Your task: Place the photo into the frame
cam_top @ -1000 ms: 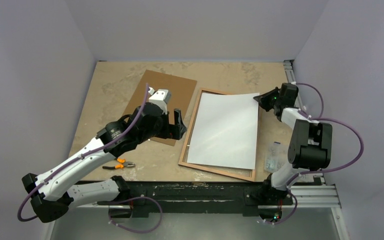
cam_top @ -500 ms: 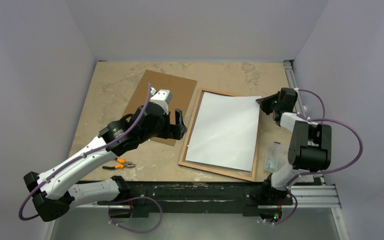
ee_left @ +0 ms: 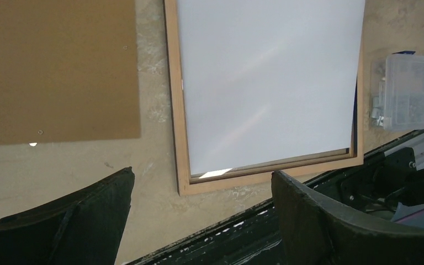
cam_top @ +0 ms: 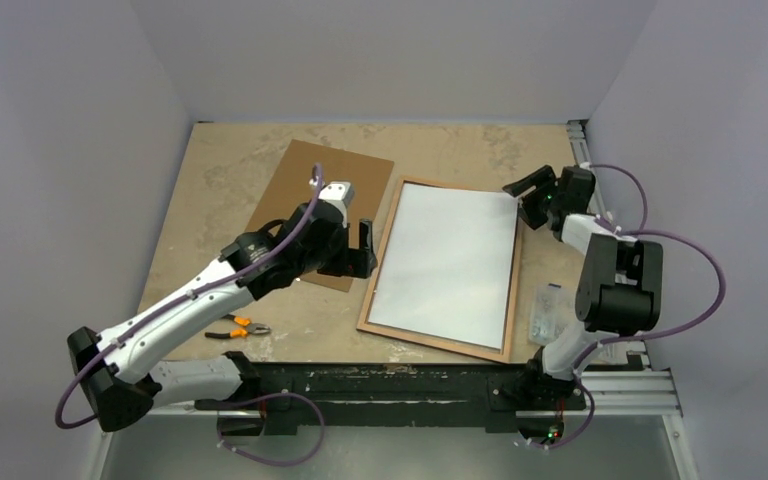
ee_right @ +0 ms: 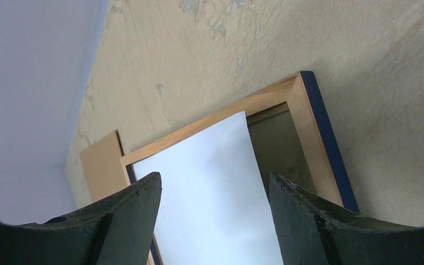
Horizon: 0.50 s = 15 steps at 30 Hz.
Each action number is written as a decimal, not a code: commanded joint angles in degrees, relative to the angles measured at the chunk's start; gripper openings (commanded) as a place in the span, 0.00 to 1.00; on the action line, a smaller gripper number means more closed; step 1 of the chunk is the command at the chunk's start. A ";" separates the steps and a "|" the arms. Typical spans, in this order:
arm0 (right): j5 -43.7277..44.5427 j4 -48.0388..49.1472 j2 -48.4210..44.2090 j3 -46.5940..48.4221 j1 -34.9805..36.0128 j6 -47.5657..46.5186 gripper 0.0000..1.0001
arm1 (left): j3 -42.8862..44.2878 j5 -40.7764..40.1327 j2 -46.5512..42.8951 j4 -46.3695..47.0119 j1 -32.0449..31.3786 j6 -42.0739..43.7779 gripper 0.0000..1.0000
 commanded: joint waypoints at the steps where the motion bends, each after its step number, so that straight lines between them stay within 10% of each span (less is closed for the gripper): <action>1: 2.89 -9.54 -6.10 2.14 -0.24 -4.83 0.70 | 0.67 6.05 5.26 0.68 2.12 -1.21 0.92; 15: 11.56 -28.51 -12.77 -3.07 -0.21 -17.10 0.71 | -19.73 25.33 19.09 30.53 11.15 -7.04 0.92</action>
